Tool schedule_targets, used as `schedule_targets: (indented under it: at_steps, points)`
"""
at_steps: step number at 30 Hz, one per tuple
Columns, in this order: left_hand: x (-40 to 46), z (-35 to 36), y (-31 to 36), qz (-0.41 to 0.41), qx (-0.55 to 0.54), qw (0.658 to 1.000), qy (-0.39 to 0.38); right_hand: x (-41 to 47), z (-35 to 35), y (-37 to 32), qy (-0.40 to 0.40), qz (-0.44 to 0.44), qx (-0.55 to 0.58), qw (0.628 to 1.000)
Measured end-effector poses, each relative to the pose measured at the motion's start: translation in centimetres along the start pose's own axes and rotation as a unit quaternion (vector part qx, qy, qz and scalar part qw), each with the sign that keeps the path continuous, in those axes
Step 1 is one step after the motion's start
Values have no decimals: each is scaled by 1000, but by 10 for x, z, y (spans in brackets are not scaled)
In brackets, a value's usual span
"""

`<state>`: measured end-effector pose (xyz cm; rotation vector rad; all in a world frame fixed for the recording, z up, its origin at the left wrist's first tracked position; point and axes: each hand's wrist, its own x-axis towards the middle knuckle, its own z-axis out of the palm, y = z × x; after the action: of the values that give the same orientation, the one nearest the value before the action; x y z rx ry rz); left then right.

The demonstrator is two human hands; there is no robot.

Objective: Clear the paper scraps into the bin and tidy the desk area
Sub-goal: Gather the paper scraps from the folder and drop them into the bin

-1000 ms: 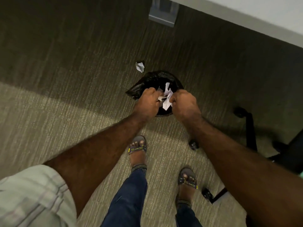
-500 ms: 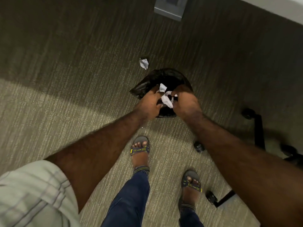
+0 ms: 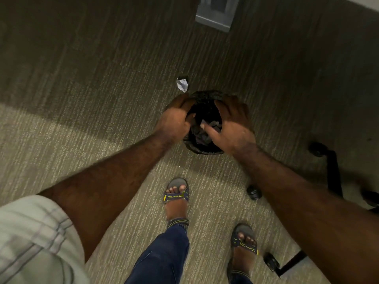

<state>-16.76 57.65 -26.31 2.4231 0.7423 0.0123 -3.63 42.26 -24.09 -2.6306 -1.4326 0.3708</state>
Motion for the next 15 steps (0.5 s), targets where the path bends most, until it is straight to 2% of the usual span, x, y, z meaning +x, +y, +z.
schedule_targets:
  at_steps: [5,8,10,15]
  points:
    - [21,-1,-20,25,35,999,14,12,9,7,19,0,24,1000]
    - [38,4,-34,-27,44,998,31,23,17,14,-1,-1,12,1000]
    - [48,8,-43,-24,35,998,47,28,23,17,-7,-2,8,1000]
    - [77,21,-81,-33,47,998,10,36,46,22,19,-4,13,1000]
